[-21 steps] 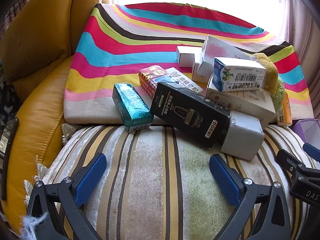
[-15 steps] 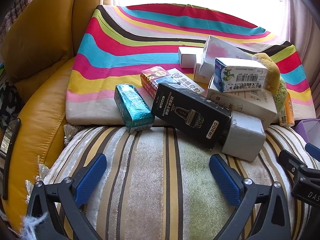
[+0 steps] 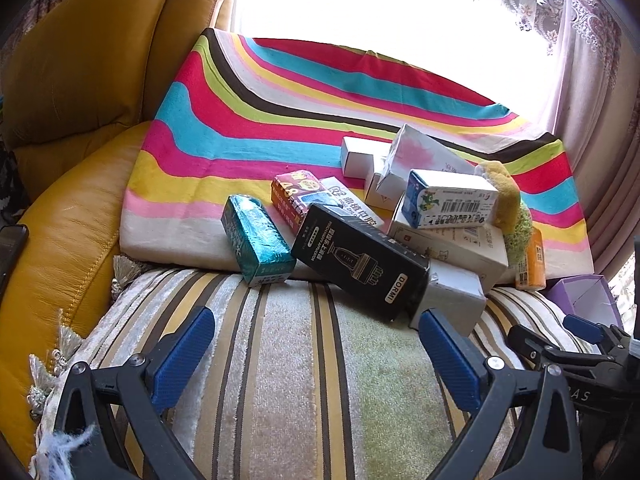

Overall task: Organize objects
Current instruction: 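Move both grippers toward the pile of boxes and sponges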

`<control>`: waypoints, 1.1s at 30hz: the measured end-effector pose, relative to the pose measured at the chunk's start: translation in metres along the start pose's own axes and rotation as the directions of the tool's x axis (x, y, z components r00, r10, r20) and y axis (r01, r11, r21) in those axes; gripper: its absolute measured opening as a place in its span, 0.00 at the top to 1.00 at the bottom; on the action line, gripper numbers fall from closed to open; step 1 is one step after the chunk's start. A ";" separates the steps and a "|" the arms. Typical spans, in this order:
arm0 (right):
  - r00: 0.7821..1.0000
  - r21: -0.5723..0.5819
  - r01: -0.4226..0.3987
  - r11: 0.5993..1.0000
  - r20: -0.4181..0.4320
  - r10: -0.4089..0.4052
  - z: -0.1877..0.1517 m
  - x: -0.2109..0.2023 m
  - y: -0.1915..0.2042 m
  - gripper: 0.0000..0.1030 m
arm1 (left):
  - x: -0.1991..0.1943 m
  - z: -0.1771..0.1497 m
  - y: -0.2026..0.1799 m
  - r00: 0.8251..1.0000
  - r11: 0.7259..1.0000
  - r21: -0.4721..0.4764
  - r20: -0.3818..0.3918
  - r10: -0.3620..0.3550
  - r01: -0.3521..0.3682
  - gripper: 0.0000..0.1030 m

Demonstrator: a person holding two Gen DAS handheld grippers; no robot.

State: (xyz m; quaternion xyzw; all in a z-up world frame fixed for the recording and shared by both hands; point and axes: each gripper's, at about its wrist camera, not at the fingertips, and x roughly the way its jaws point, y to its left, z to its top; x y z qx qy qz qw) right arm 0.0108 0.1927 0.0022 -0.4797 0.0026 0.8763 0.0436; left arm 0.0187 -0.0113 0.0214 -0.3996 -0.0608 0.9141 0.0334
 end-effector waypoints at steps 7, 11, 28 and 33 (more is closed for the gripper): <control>0.999 0.015 -0.039 0.999 -0.030 0.040 0.008 0.006 -0.006 0.00 | -0.016 0.008 -0.014 0.992 0.996 0.002 0.092 -0.088 0.088 0.00; 0.995 0.025 -0.087 0.996 -0.041 0.088 0.010 0.008 -0.017 0.00 | -0.016 0.015 -0.033 0.987 0.993 0.022 0.110 -0.120 0.118 0.00; 0.988 0.235 -0.121 0.965 0.127 0.093 0.035 0.003 -0.090 0.00 | 0.030 0.052 -0.087 0.994 0.994 -0.057 0.072 -0.086 0.090 0.00; 0.992 0.146 -0.066 0.987 0.112 0.050 0.046 0.007 -0.075 0.00 | 0.042 0.058 -0.094 0.997 0.996 -0.065 0.057 -0.050 0.053 0.00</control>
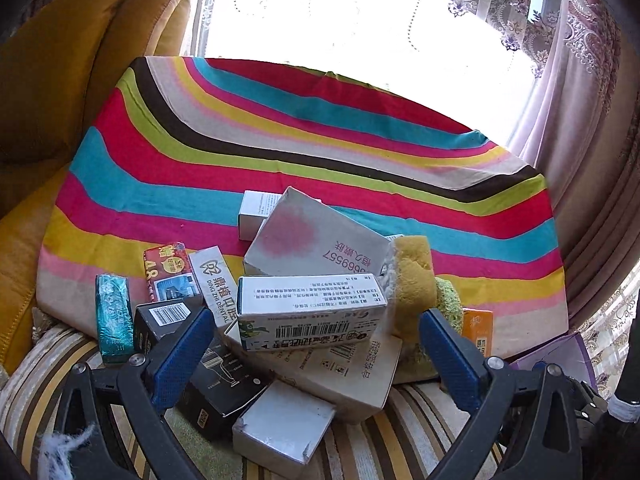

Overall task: Organize objects
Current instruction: 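Move both grippers toward the pile of boxes and sponges, then grasp the orange tissue pack with the right gripper while the left grasps the white barcode box, then carry both items into the purple box and open both grippers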

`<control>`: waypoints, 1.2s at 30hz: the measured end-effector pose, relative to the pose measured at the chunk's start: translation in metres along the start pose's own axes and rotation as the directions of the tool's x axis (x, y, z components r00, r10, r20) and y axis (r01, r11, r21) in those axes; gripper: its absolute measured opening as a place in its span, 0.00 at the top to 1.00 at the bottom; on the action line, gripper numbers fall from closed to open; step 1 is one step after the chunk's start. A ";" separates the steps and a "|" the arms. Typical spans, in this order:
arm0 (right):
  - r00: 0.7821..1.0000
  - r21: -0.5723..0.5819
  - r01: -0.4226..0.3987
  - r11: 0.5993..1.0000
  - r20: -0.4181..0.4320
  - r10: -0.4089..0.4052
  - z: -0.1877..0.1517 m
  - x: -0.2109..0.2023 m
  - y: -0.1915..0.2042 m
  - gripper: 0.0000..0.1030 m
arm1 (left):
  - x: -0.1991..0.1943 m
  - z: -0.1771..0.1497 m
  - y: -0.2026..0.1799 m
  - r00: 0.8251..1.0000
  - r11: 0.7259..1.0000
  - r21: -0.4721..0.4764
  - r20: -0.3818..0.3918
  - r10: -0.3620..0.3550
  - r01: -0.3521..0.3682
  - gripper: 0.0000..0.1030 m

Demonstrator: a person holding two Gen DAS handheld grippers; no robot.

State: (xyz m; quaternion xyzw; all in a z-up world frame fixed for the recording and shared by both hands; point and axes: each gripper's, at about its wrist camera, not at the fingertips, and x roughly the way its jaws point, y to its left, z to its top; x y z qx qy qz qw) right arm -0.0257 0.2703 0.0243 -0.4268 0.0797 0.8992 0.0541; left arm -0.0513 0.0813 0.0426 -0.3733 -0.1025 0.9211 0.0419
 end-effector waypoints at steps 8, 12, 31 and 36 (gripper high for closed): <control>0.994 -0.102 0.074 0.992 -0.067 -0.081 0.004 0.023 0.017 0.16 | 0.013 0.006 0.003 0.998 0.998 -0.035 -0.037 0.054 -0.056 0.15; 0.993 -0.099 0.045 0.994 -0.105 -0.055 0.005 0.034 0.018 0.27 | 0.017 0.004 0.004 0.997 0.998 -0.034 -0.047 0.053 -0.055 0.24; 0.993 0.072 -0.120 0.990 -0.006 0.121 -0.017 -0.006 -0.022 0.46 | -0.023 -0.008 -0.023 0.995 0.997 0.073 0.096 0.033 -0.040 0.24; 0.992 0.141 -0.125 0.982 0.014 0.124 -0.026 -0.023 -0.050 0.46 | -0.030 -0.014 -0.044 0.994 0.991 0.136 0.106 -0.004 -0.011 0.24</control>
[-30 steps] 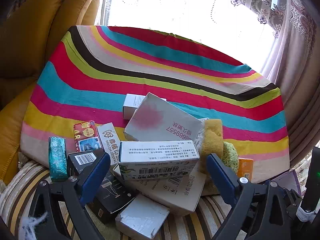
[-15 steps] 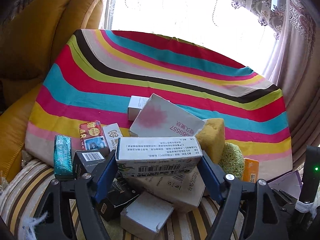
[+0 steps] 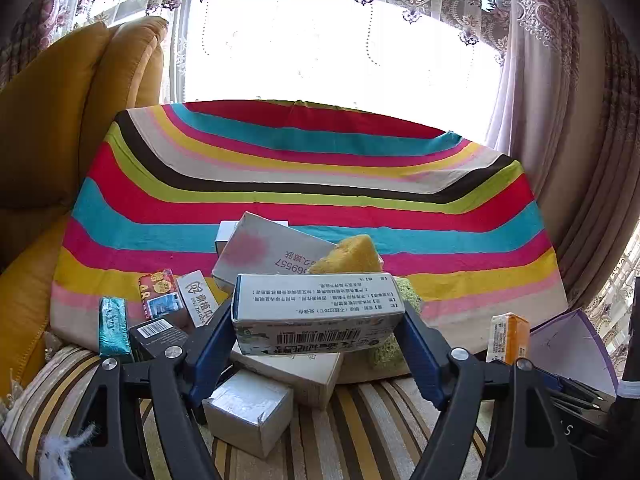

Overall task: Organize objects
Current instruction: 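Carry both items into the purple box and open both grippers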

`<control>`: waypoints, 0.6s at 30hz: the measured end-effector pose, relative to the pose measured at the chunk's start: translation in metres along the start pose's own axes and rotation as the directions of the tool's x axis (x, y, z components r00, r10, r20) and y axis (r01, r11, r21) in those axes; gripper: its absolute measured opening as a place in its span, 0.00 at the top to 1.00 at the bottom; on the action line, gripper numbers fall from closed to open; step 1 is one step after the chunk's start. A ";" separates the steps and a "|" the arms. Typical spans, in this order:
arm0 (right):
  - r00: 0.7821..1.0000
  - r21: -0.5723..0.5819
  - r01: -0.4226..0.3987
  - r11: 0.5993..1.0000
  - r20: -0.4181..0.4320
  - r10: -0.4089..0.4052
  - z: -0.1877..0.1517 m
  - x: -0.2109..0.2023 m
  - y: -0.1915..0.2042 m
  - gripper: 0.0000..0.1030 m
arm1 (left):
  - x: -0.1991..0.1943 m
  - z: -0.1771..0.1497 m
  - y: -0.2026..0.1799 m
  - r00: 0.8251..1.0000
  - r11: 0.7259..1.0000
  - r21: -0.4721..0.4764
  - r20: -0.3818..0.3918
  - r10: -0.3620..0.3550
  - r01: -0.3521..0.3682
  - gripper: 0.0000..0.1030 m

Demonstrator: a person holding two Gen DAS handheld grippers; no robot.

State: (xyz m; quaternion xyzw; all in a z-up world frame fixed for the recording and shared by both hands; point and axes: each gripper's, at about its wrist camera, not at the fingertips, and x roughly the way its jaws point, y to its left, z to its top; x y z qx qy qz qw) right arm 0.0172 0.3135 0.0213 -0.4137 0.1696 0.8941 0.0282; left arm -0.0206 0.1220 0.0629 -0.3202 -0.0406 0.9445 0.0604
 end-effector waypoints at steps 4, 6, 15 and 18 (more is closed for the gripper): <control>1.000 0.049 0.012 0.999 0.010 -0.013 -0.006 -0.016 -0.024 0.46 | -0.003 -0.004 -0.023 0.998 0.996 0.064 -0.007 -0.058 0.058 0.24; 1.000 0.068 0.027 0.997 0.012 -0.028 -0.009 -0.024 -0.035 0.46 | -0.003 -0.006 -0.036 0.994 0.989 0.096 -0.024 -0.107 0.109 0.24; 0.995 0.141 0.100 0.985 0.011 -0.103 -0.032 -0.054 -0.090 0.46 | -0.012 -0.025 -0.103 0.956 0.917 0.270 -0.114 -0.271 0.292 0.24; 0.990 0.149 0.141 0.979 0.008 -0.144 -0.042 -0.061 -0.104 0.46 | -0.015 -0.031 -0.124 0.943 0.887 0.321 -0.140 -0.303 0.333 0.24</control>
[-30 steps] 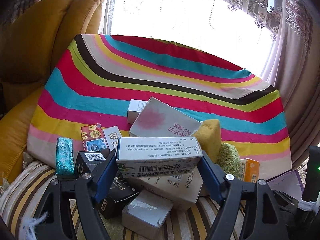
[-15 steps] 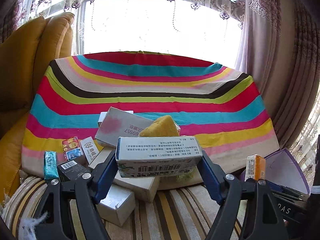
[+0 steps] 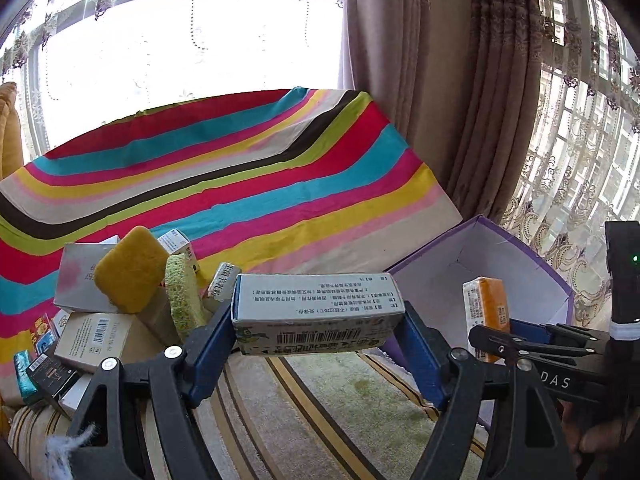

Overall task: Organize objects
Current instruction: 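Carry both items into the purple box and open both grippers, then move both open grippers back to the pile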

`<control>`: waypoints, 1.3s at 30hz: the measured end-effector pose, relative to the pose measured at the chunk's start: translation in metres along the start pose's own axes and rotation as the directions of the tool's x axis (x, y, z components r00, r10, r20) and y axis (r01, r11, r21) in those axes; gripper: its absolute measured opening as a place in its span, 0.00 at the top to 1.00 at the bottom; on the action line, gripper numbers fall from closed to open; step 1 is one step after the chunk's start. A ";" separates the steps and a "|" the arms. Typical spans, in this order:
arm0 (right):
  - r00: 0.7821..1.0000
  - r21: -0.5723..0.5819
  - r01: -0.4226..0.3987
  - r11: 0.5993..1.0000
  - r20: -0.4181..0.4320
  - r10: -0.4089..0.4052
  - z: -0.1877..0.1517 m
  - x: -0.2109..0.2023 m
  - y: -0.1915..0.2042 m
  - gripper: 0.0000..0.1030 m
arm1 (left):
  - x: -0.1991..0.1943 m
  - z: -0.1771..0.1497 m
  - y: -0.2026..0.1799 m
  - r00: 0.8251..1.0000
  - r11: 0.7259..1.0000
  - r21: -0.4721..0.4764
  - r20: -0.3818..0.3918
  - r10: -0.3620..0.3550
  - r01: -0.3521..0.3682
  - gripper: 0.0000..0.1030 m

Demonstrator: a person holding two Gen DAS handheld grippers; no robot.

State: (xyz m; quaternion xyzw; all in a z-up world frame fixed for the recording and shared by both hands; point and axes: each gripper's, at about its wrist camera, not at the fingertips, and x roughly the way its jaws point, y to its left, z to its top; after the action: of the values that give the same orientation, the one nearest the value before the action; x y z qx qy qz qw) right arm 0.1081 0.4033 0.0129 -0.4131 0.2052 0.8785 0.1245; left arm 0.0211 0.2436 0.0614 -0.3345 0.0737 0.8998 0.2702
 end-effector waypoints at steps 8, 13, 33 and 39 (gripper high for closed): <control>0.998 0.056 0.069 0.996 -0.006 -0.069 -0.017 -0.012 -0.042 0.45 | 0.010 0.001 -0.050 0.997 0.986 0.148 -0.037 -0.068 0.072 0.24; 0.993 0.054 0.113 0.992 0.020 -0.115 -0.017 -0.026 -0.050 0.45 | 0.012 0.002 -0.079 0.994 0.962 0.247 -0.041 -0.105 0.112 0.23; 0.968 -0.075 0.211 0.975 0.156 -0.198 -0.009 -0.060 -0.025 0.06 | -0.013 0.009 -0.038 0.998 0.994 0.105 0.062 -0.028 0.021 0.00; 0.921 -0.138 0.281 0.950 0.316 -0.227 -0.011 -0.077 0.000 0.00 | -0.032 0.005 -0.001 0.990 0.997 0.011 0.123 0.068 -0.070 0.00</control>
State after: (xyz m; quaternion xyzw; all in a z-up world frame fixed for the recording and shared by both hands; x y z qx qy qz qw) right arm 0.1636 0.3947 0.0662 -0.3097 0.0481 0.9216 0.2290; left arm 0.0387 0.2319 0.0862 -0.2737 0.0756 0.9269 0.2454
